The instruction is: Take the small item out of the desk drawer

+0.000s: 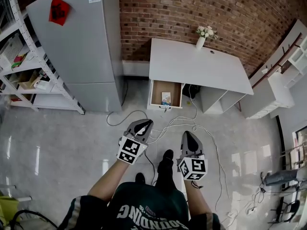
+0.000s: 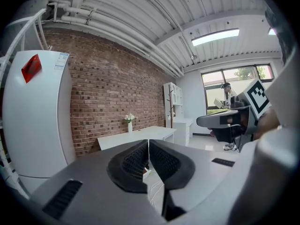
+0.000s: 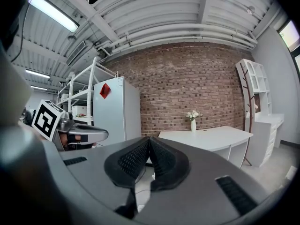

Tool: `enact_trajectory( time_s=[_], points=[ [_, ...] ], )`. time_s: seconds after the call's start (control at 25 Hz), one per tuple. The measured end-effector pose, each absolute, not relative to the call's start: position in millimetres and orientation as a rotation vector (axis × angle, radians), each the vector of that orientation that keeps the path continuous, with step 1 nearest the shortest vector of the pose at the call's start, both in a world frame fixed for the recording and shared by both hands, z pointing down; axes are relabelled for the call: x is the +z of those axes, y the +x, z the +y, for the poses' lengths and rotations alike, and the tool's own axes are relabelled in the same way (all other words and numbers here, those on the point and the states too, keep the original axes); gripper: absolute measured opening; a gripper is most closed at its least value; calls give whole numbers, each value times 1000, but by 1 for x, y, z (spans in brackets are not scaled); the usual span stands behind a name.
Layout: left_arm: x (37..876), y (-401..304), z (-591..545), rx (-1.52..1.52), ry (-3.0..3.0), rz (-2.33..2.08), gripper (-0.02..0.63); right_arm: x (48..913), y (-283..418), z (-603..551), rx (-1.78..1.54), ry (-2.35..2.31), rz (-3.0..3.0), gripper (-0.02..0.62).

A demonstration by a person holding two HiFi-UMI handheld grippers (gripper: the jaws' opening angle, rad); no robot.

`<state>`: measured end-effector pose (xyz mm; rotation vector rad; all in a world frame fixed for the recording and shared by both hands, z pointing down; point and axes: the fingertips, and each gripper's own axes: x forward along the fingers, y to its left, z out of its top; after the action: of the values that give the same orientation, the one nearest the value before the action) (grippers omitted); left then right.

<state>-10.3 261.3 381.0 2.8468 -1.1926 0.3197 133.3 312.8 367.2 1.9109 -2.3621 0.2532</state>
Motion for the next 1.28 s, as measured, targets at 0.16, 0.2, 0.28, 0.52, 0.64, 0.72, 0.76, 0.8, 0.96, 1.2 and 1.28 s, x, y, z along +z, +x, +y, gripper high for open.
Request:
enact_trajectory(
  time_s=[0.16, 0.2, 0.28, 0.52, 0.64, 0.72, 0.76, 0.8, 0.96, 1.2, 1.28],
  points=[
    [381, -5, 252, 328, 2848, -1194, 21, 372, 138, 303, 259, 1906, -2369, 25],
    [383, -4, 250, 333, 2846, -1194, 21, 374, 139, 300, 264, 1906, -2371, 25],
    [388, -3, 243, 336, 2837, -1194, 21, 377, 142, 293, 275, 1906, -2375, 25],
    [397, 6, 215, 367, 2824, -1213, 21, 388, 152, 261, 311, 1885, -2393, 25],
    [403, 14, 198, 390, 2810, -1207, 21, 396, 158, 238, 330, 1863, -2400, 25],
    [409, 16, 183, 402, 2796, -1211, 21, 400, 159, 220, 341, 1845, -2409, 25],
    [412, 16, 175, 408, 2787, -1217, 21, 400, 158, 210, 344, 1835, -2417, 25],
    [413, 17, 166, 413, 2780, -1224, 21, 400, 157, 200, 345, 1823, -2427, 25],
    [407, 27, 128, 407, 2769, -1252, 21, 398, 158, 155, 351, 1762, -2467, 25],
    [406, 35, 74, 413, 2700, -1341, 21, 399, 160, 92, 373, 1636, -2528, 25],
    [402, 38, 56, 405, 2686, -1377, 21, 397, 160, 72, 373, 1594, -2551, 25]
  ],
)
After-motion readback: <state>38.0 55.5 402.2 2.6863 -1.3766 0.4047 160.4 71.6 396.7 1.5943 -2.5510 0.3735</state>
